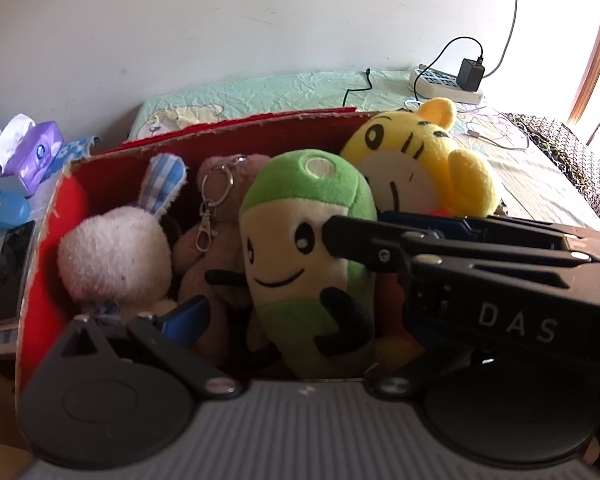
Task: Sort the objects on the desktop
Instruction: 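Open the right tool to release the green plush in the box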
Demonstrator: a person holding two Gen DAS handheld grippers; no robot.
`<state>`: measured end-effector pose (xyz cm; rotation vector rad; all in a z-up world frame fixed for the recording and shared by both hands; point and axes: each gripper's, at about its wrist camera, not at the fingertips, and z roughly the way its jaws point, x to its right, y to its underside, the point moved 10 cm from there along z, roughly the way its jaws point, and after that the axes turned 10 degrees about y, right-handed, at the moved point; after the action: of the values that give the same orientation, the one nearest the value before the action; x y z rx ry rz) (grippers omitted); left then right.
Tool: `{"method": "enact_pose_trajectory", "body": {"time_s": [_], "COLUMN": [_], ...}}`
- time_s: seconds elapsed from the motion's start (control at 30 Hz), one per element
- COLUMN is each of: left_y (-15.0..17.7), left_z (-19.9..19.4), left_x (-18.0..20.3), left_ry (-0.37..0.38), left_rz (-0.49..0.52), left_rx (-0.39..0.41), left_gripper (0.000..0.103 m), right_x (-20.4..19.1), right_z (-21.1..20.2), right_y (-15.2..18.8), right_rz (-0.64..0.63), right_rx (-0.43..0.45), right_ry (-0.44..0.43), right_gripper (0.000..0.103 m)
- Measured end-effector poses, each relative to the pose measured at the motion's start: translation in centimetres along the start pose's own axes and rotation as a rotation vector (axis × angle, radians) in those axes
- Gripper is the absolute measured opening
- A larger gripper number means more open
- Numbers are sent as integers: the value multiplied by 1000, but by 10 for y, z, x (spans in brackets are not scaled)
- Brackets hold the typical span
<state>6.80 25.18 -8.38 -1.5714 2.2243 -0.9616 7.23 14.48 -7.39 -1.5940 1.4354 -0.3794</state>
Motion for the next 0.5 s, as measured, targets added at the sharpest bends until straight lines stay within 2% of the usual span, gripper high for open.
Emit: {"method": "enact_pose_trajectory", "body": {"time_s": [0.3, 0.5], "left_y": [1, 0], "left_z": [-2, -3], "left_x": [0, 0], "left_ry": [-21, -7], "left_rz": [-2, -22], "left_rx": [13, 6], "left_gripper": [102, 102], "right_x": [1, 1], "right_z": [0, -6], "right_y": [0, 0], "right_rz": [-1, 34], "right_rx": [9, 2], "right_ry": [3, 36], "right_gripper": [41, 44]}}
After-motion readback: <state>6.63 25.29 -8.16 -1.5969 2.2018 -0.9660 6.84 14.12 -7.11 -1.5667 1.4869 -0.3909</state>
